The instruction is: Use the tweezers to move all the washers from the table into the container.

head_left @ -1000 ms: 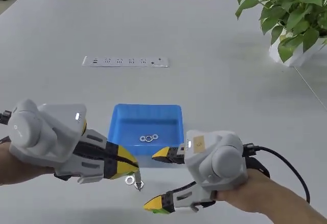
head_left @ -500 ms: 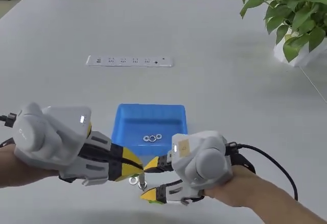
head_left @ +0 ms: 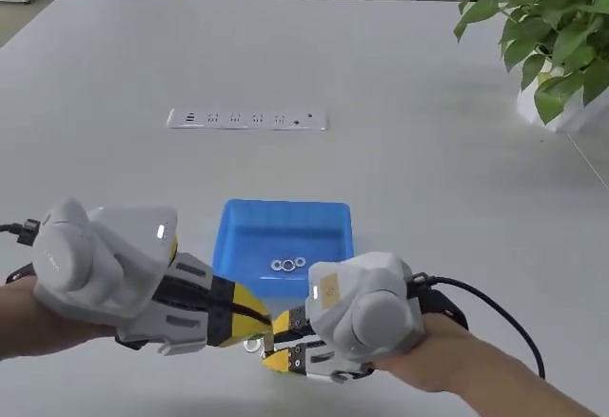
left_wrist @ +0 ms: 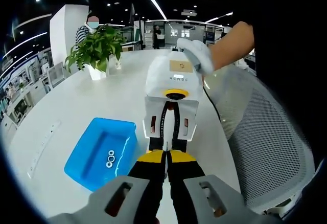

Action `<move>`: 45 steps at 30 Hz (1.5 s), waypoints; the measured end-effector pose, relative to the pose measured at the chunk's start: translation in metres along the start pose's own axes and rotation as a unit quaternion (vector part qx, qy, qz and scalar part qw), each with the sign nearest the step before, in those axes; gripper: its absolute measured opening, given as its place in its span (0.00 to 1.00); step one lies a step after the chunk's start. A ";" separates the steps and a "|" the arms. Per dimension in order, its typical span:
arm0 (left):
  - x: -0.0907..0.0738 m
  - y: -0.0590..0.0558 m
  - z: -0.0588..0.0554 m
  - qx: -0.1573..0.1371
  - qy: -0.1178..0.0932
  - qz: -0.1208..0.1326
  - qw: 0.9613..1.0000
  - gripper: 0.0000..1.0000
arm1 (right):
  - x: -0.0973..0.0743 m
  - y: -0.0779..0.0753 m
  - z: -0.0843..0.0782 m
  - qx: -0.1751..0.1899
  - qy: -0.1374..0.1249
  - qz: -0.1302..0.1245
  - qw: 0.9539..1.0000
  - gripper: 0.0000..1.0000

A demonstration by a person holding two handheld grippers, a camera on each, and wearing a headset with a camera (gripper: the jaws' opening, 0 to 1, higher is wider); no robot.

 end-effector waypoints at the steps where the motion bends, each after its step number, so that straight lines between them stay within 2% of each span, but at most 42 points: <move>1: 0.000 0.000 0.000 0.000 0.000 -0.001 1.000 0.05 | 0.000 0.000 0.000 0.000 0.000 0.000 1.000 0.11; 11: 0.000 -0.001 -0.001 -0.002 0.001 -0.004 1.000 0.05 | 0.000 0.002 0.000 0.005 0.000 0.000 1.000 0.08; 18: -0.001 0.000 -0.001 -0.004 0.004 0.002 1.000 0.06 | 0.001 0.001 -0.001 0.017 -0.002 -0.002 1.000 0.07; 29: -0.002 -0.001 -0.003 -0.008 0.011 0.005 1.000 0.07 | 0.001 0.001 0.000 0.017 -0.001 0.001 1.000 0.07; 35: -0.005 -0.001 -0.003 -0.011 0.010 0.011 1.000 0.11 | 0.001 0.001 0.000 0.015 0.000 0.001 1.000 0.07; 45: -0.012 -0.003 -0.001 -0.031 0.001 0.027 0.999 0.26 | -0.003 0.002 0.003 0.013 0.002 -0.002 1.000 0.08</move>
Point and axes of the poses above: the centre of the closed fingertips' face, and the gripper's own axes: x roughly forward along the fingers, y roughly to its left, z roughly out of its top, the point moved 4 cm from there along -x, roughly backward along the fingers, and after that the axes turned 9 degrees about -y, right-handed, at the moved point
